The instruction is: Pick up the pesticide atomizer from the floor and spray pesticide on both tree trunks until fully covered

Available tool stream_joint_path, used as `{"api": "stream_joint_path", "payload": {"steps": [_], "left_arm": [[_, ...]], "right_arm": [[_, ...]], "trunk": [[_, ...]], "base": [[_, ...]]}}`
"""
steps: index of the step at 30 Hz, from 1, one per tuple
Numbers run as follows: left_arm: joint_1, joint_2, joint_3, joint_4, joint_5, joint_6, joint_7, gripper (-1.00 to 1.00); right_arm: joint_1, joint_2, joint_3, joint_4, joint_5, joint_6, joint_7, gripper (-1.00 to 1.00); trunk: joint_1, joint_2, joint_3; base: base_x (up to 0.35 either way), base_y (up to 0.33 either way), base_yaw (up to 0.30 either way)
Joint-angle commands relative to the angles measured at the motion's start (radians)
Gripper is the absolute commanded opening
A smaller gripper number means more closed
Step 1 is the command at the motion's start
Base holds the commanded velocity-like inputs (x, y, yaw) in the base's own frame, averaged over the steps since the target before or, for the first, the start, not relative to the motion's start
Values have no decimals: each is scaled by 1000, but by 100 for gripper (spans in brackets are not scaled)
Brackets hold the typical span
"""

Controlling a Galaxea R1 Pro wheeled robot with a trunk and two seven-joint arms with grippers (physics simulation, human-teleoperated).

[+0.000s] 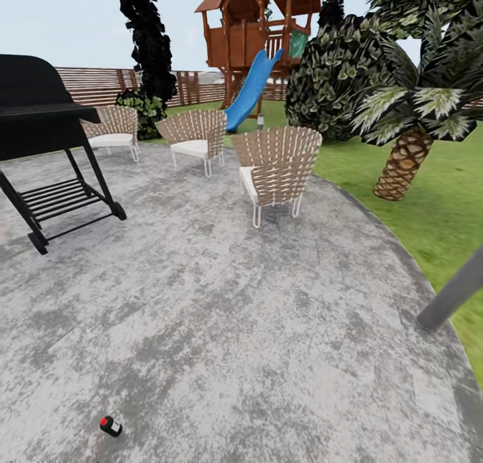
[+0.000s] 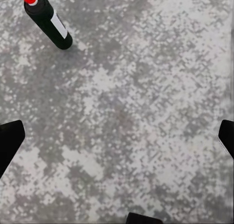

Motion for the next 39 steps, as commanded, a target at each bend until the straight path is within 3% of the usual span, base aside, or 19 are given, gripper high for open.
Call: {"api": "stream_joint_path", "payload": {"steps": [1,8,25,39], "left_arm": [[-1,0,0,1,2,-3,1,100],[-1,0,0,1,2,-3,1,100],[-1,-3,-1,1,2,-3,0,100],[-1,-1,1,1,2,-3,0,100]], "right_arm": [[0,0,0,1,1,-3,-1,100],[0,0,0,1,1,-2,-1,100],[0,0,0,1,1,-2,-1,100],[0,0,0,1,1,-2,-1,100]], "trunk": [[0,0,-2],[0,0,-8],[0,0,-24],[54,-98,-81]], "base": [[115,-260,227],[67,-184,230],[2,-8,231],[0,0,231]]}}
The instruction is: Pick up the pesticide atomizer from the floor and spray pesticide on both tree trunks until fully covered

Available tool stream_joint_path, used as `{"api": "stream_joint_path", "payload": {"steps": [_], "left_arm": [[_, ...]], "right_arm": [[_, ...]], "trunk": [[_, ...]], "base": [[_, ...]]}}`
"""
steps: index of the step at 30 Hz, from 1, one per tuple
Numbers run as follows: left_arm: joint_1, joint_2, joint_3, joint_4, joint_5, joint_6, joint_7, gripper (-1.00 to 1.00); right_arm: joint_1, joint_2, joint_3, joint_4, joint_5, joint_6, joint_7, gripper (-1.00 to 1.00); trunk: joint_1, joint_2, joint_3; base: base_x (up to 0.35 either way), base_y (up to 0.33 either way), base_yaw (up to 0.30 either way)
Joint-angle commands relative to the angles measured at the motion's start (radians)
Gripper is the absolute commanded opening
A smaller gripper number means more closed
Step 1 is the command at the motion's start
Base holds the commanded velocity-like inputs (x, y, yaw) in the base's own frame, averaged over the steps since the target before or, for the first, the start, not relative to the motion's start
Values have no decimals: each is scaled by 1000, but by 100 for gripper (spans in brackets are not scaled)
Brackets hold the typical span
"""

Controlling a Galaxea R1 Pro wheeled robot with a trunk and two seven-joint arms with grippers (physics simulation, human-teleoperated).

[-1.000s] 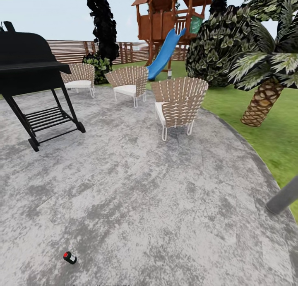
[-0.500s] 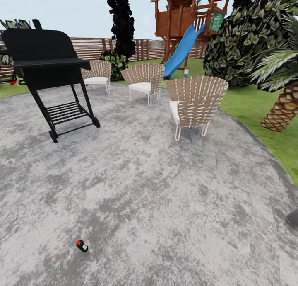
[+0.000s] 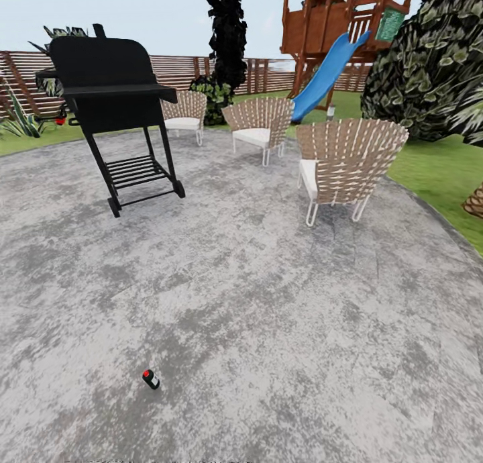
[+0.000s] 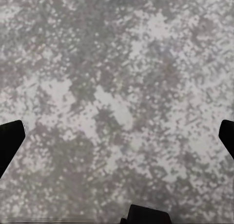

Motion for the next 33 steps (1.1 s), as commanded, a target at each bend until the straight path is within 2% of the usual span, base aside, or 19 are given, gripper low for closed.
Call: {"api": "stream_joint_path", "payload": {"steps": [1,7,12,21,33], "left_arm": [[-1,0,0,1,2,-3,1,100],[-1,0,0,1,2,-3,1,100],[-1,1,0,1,2,-3,1,100],[-1,2,0,1,2,-3,1,100],[-1,2,0,1,2,-3,1,100]], "right_arm": [[0,0,0,0,1,-3,-1,100],[0,0,0,0,1,-4,-1,100],[0,0,0,0,1,-4,-1,100],[0,0,0,1,1,-4,-1,100],[0,0,0,1,2,-4,-1,100]], "trunk": [[4,-8,-5],[27,-50,-28],[46,-85,-44],[80,-148,-60],[126,-232,-83]], "base": [[0,0,231],[0,0,214],[0,0,47],[0,0,39],[0,0,189]]}}
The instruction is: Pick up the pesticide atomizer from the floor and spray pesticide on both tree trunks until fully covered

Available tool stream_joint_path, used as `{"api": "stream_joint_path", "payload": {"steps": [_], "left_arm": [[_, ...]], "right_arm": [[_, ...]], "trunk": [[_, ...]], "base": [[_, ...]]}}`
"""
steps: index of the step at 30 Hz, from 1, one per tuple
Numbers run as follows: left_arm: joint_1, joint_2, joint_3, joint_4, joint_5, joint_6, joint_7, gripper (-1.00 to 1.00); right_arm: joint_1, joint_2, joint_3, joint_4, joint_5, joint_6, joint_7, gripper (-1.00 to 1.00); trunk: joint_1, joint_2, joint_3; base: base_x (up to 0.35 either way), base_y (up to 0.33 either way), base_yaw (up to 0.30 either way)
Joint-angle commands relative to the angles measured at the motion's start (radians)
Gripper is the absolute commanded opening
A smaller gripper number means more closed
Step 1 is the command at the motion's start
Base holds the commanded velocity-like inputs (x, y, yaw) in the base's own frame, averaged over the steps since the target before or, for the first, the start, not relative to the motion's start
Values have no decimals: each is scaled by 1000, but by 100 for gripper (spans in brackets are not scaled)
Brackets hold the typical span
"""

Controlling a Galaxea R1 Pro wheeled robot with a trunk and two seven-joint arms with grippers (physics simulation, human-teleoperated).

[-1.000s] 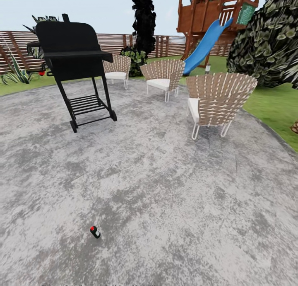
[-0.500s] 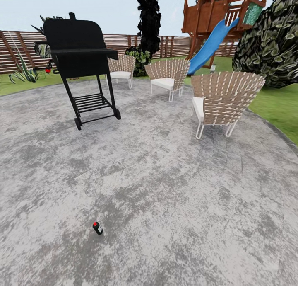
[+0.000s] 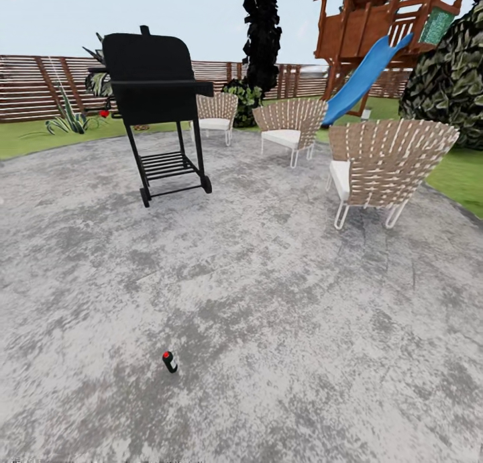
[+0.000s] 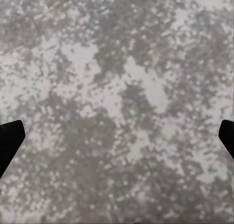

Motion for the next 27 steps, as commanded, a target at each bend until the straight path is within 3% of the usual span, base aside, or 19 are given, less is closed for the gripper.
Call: {"api": "stream_joint_path", "payload": {"steps": [1,9,14,17,21,27], "left_arm": [[-1,0,0,1,2,-3,1,100],[-2,1,-1,-8,1,-3,1,100],[-39,12,-1,-21,1,9,12,100],[-127,37,-1,-26,2,17,37,100],[-217,42,-2,-23,4,71,42,100],[-233,38,-1,-27,2,109,42,100]], "right_arm": [[0,0,0,0,1,-3,-1,100],[0,0,0,-1,0,-2,0,100],[-19,-5,0,-41,-1,-1,-1,100],[-126,-9,0,-84,1,3,-1,100],[-271,-9,0,-92,2,7,0,100],[-328,-9,7,-85,5,6,11,100]], "trunk": [[4,-8,-3],[11,-22,-3],[11,-22,-2],[11,-22,-2],[11,-22,-2],[11,-22,-2]], "base": [[0,0,209],[0,0,161],[0,0,13],[0,0,1],[0,0,0],[29,-9,0]]}}
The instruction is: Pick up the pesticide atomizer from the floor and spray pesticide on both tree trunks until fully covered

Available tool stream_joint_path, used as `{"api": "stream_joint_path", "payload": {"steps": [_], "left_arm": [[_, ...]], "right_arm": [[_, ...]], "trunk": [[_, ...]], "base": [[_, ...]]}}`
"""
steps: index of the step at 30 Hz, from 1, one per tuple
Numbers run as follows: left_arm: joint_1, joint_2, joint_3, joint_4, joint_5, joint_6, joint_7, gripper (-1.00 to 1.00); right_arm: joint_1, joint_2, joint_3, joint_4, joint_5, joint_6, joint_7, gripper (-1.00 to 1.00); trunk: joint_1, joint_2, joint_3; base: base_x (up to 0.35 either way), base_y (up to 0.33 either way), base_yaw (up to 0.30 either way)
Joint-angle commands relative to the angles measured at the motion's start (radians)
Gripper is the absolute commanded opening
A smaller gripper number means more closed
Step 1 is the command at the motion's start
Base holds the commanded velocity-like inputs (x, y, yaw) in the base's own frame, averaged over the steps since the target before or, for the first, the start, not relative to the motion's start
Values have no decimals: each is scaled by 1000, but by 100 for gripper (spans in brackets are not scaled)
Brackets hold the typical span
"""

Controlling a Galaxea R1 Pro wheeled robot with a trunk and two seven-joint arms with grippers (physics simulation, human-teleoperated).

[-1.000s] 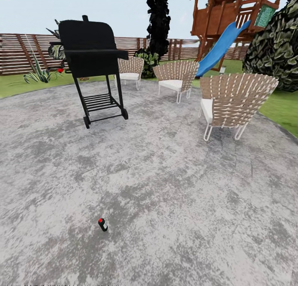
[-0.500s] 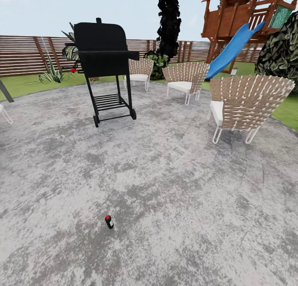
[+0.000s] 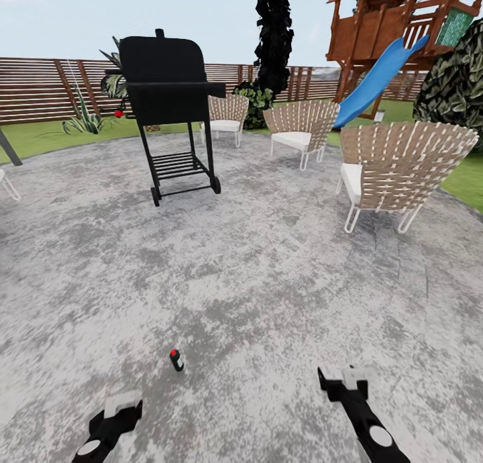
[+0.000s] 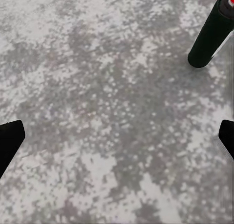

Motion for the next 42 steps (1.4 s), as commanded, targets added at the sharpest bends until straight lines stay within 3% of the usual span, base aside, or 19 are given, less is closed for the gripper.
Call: {"api": "stream_joint_path", "payload": {"steps": [1,31,42], "left_arm": [[0,0,1,-1,2,-4,2,100],[-2,-1,5,1,5,-4,2,100],[-3,-2,4,0,4,-5,2,100]], "right_arm": [[-1,0,2,2,2,-4,1,100],[-2,4,3,6,3,-4,-4,100],[-2,4,4,6,10,-4,-2,100]], "trunk": [[0,0,-1],[0,0,-1],[0,0,-1]], "base": [[158,-96,0],[159,-273,246],[161,-211,20]]}}
